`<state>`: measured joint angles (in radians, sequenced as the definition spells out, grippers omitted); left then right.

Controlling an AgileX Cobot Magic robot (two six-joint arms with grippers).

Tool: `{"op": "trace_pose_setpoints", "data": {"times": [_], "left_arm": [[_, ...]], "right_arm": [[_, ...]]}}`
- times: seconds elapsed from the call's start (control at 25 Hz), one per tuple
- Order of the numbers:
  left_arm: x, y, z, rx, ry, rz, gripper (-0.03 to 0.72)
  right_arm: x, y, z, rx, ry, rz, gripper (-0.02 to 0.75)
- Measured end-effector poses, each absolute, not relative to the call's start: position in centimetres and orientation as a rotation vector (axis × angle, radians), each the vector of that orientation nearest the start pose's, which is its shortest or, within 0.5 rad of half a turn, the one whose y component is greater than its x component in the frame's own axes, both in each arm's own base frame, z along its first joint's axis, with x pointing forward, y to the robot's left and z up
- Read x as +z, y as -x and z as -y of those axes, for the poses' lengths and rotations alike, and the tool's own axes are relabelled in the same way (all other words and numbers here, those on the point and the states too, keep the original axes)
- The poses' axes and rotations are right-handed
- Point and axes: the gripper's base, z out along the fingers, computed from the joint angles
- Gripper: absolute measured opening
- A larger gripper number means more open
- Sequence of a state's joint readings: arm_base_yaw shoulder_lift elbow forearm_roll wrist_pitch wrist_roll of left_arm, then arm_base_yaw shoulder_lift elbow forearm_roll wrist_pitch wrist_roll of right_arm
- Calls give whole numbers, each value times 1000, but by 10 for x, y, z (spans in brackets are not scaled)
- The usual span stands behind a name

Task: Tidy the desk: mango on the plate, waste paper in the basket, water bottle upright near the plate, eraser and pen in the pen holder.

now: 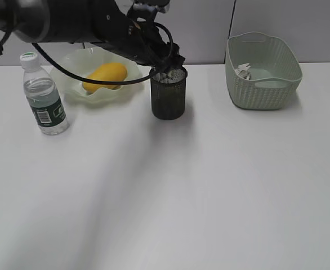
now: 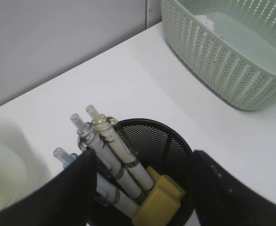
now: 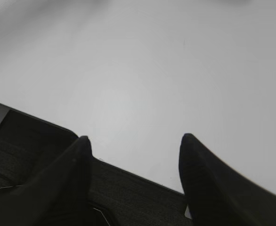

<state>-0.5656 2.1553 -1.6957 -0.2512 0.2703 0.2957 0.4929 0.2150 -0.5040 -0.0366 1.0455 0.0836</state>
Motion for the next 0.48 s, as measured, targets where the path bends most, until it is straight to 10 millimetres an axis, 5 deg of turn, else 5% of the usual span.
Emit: {"op": "trace_pose_setpoints", "data": {"times": [0.48], "left_arm": [[275,-382,258,-394,-840,-2245,490]], "right_arm": [[277,-27,-11,266,461,-2205,463]]}}
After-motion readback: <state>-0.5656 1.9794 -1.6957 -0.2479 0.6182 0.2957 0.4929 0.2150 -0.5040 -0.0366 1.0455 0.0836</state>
